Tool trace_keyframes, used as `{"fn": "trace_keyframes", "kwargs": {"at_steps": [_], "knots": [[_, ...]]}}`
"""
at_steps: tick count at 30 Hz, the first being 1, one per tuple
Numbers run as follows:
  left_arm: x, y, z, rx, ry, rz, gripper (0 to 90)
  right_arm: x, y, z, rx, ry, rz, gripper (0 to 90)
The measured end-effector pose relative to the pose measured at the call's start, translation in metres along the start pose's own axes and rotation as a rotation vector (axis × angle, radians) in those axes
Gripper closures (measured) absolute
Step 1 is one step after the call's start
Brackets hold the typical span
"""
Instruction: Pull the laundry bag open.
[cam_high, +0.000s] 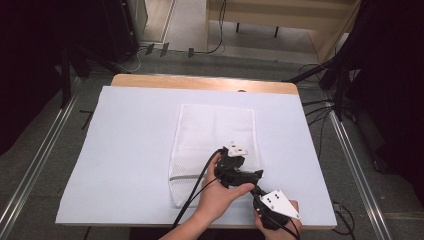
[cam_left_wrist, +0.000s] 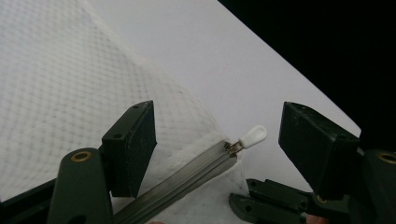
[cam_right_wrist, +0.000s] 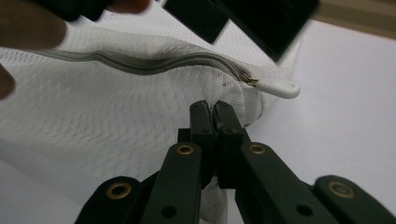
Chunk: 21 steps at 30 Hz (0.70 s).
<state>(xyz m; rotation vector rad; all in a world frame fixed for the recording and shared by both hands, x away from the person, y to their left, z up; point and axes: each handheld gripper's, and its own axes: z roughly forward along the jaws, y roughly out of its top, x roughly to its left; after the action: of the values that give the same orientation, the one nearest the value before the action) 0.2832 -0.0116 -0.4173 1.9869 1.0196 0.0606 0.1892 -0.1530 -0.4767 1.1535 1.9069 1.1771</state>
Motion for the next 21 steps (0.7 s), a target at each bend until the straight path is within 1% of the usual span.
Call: {"fn": "trace_keyframes", "kwargs": {"at_steps": [1, 2, 3, 4, 5, 6, 8, 10, 11, 12, 13, 14, 15, 16, 18, 19, 20, 21], "knots": [[-0.003, 0.001, 0.006, 0.024, -0.007, 0.016, 39.3, 0.000, 0.001, 0.000, -0.003, 0.001, -0.004, 90.0], [-0.005, 0.001, 0.009, 0.028, -0.008, 0.028, 41.4, 0.001, 0.001, 0.000, -0.002, 0.000, -0.004, 90.0], [-0.005, 0.001, 0.009, 0.028, -0.008, 0.028, 45.5, 0.001, 0.001, 0.000, 0.001, 0.002, -0.002, 90.0], [-0.007, 0.001, 0.010, 0.025, -0.006, 0.041, 50.5, 0.000, 0.001, 0.000, 0.005, 0.002, -0.005, 90.0], [-0.009, 0.001, 0.011, 0.019, -0.017, 0.056, 50.5, 0.000, 0.001, 0.000, 0.005, 0.002, -0.005, 90.0], [-0.010, 0.001, 0.011, 0.018, -0.033, 0.061, 58.0, 0.000, 0.000, 0.001, 0.012, 0.003, -0.010, 90.0], [-0.010, 0.002, 0.012, 0.019, -0.040, 0.048, 61.9, 0.000, 0.000, 0.001, 0.015, 0.005, -0.005, 89.9], [-0.009, 0.002, 0.014, 0.039, -0.043, 0.044, 62.4, 0.000, 0.000, 0.001, 0.012, 0.006, -0.006, 90.0], [-0.009, 0.002, 0.016, 0.055, -0.030, 0.050, 61.4, -0.001, 0.000, 0.001, 0.011, 0.005, -0.011, 89.9], [-0.009, 0.002, 0.016, 0.055, -0.030, 0.050, 58.0, -0.001, 0.000, 0.001, 0.011, 0.005, -0.011, 89.9], [-0.009, 0.001, 0.020, 0.087, 0.004, 0.067, 55.3, 0.000, 0.000, 0.001, 0.010, 0.005, -0.011, 89.9], [-0.009, 0.001, 0.020, 0.087, 0.004, 0.067, 54.0, 0.000, 0.000, 0.001, 0.010, 0.005, -0.011, 89.9], [-0.010, 0.000, 0.022, 0.090, 0.042, 0.084, 54.0, 0.000, 0.000, 0.001, 0.014, 0.004, -0.011, 89.9], [-0.011, -0.001, 0.024, 0.094, 0.068, 0.103, 52.5, 0.001, 0.000, 0.001, 0.017, 0.006, -0.014, 89.9], [-0.012, -0.002, 0.026, 0.104, 0.087, 0.135, 55.1, 0.002, 0.000, 0.001, 0.017, 0.008, -0.017, 89.9], [-0.011, -0.003, 0.026, 0.102, 0.083, 0.138, 57.8, 0.003, 0.000, 0.001, 0.016, 0.007, -0.021, 89.9], [-0.011, -0.003, 0.026, 0.102, 0.083, 0.138, 62.8, 0.003, 0.000, 0.001, 0.016, 0.007, -0.021, 89.9], [-0.007, -0.002, 0.023, 0.090, 0.055, 0.129, 67.3, 0.003, 0.000, 0.001, 0.018, 0.011, -0.025, 89.9]]}}
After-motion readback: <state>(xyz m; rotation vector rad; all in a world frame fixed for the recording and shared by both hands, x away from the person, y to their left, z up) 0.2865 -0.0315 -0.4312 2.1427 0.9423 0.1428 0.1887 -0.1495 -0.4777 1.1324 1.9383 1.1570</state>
